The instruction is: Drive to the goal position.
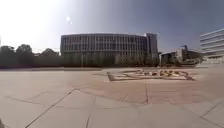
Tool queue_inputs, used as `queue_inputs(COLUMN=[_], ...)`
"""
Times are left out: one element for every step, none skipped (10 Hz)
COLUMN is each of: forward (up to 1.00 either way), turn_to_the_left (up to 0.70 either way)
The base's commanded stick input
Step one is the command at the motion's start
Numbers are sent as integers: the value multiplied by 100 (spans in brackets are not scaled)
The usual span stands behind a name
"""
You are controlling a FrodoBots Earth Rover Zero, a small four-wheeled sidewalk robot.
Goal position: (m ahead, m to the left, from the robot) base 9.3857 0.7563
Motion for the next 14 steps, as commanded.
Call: queue_inputs(forward=[70,70,70,70,70,70,70,70,70,70,70,70,70,70], turn_to_the_left=[0,0,0,0,0,0,0,0,0,0,0,0,0,0])
